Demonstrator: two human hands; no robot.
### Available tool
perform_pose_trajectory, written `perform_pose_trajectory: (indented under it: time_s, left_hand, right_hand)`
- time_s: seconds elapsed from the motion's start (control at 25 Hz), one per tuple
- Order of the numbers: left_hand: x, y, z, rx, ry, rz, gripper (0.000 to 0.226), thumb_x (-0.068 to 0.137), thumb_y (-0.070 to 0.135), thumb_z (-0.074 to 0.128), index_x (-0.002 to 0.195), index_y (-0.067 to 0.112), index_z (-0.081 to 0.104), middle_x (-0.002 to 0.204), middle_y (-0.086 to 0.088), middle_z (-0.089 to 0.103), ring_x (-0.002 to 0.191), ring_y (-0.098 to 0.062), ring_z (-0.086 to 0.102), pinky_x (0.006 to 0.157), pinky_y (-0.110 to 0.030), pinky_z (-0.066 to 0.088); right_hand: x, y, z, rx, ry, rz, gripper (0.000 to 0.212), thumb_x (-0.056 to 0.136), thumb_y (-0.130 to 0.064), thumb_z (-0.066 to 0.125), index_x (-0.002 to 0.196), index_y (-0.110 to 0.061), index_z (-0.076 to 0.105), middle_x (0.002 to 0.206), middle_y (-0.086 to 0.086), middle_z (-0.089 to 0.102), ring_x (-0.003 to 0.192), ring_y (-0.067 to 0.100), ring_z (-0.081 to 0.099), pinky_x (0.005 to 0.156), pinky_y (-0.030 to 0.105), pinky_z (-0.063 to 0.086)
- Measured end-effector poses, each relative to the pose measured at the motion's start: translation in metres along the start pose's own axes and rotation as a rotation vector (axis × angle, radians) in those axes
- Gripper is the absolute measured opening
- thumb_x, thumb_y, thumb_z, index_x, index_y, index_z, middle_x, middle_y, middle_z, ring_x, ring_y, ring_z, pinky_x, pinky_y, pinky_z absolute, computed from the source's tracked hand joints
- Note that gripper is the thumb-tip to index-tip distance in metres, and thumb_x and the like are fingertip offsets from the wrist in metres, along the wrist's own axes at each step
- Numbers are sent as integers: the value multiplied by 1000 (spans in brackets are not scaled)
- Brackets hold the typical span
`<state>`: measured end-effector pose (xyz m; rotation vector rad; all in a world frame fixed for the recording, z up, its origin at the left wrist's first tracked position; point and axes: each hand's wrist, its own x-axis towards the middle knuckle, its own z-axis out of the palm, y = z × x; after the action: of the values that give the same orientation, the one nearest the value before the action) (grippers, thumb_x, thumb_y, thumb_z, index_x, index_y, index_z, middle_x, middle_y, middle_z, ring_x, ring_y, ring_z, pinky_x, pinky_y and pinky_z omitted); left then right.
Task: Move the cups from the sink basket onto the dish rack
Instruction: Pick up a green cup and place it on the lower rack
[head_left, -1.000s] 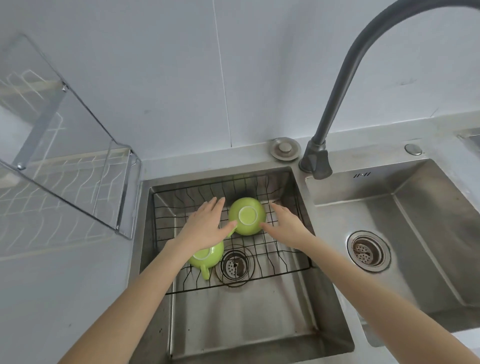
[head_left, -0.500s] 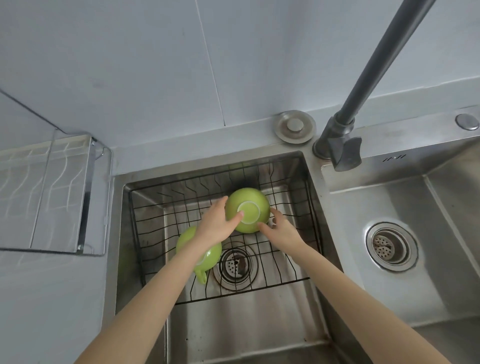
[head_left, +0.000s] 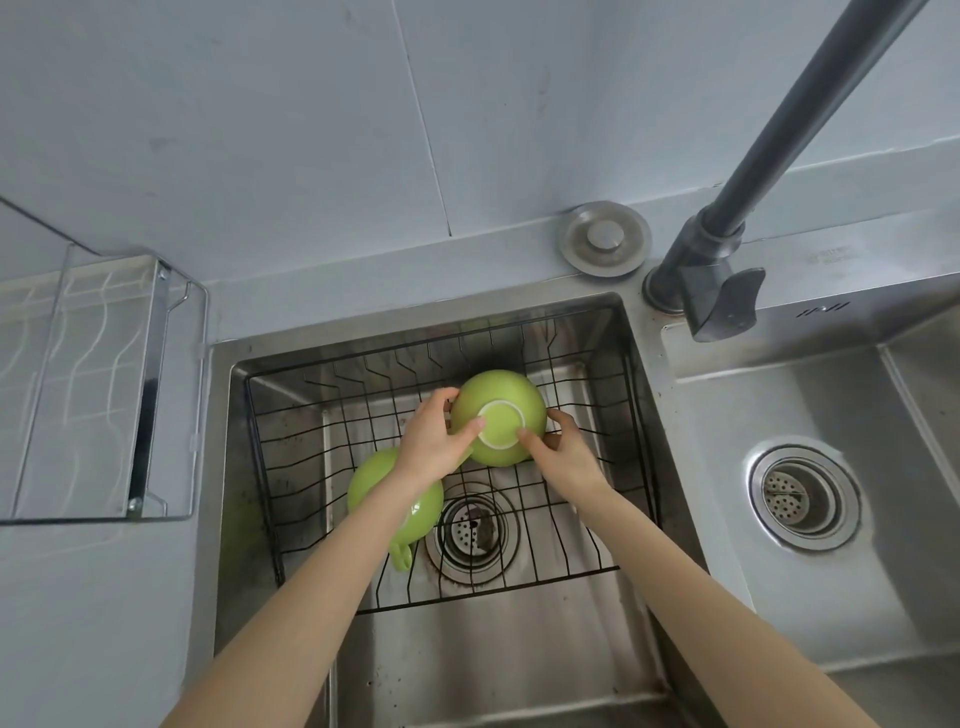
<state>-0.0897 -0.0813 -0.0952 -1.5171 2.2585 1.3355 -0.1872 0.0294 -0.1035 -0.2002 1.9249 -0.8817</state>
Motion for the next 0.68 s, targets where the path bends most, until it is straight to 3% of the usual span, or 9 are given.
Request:
perform_pose_trajectory:
  time_s: [0.2,0.32,0.52,0.68]
  left_hand:
    - [-2,1,-1,-67,-20,-24,49,81,25,64,124,10,46,128,-11,53,115,-27,52,99,-42,45]
    - [-6,-1,-1,-92,-65,-32,43,81,23,64,118,8,48,126,-12,54,116,-27,52,100,-44,44]
    - [-19,-3,-2,-243,-85,-83,43,83,25,62,121,14,46,128,-9,50,119,-24,50,100,-47,45]
    - [-32,-3,-7,-301,-80,-70,47,82,27,63,122,16,44,122,-4,50,119,-23,50,103,-47,43]
  right_hand:
    - [-4,-1,1,45,33,22,55,87,-27,56,137,-14,34,125,14,58,113,28,56,85,28,42]
    - [-8,0,-1,36,45,34,56,85,-27,58,135,-16,35,123,14,58,112,28,56,86,30,43]
    - [-21,-7,-8,-19,73,-28,57,83,-24,62,134,-14,38,112,11,58,93,18,51,76,25,38]
    - [-36,-15,-16,-61,86,-72,59,82,-25,62,135,-14,37,119,12,57,101,22,53,80,27,41]
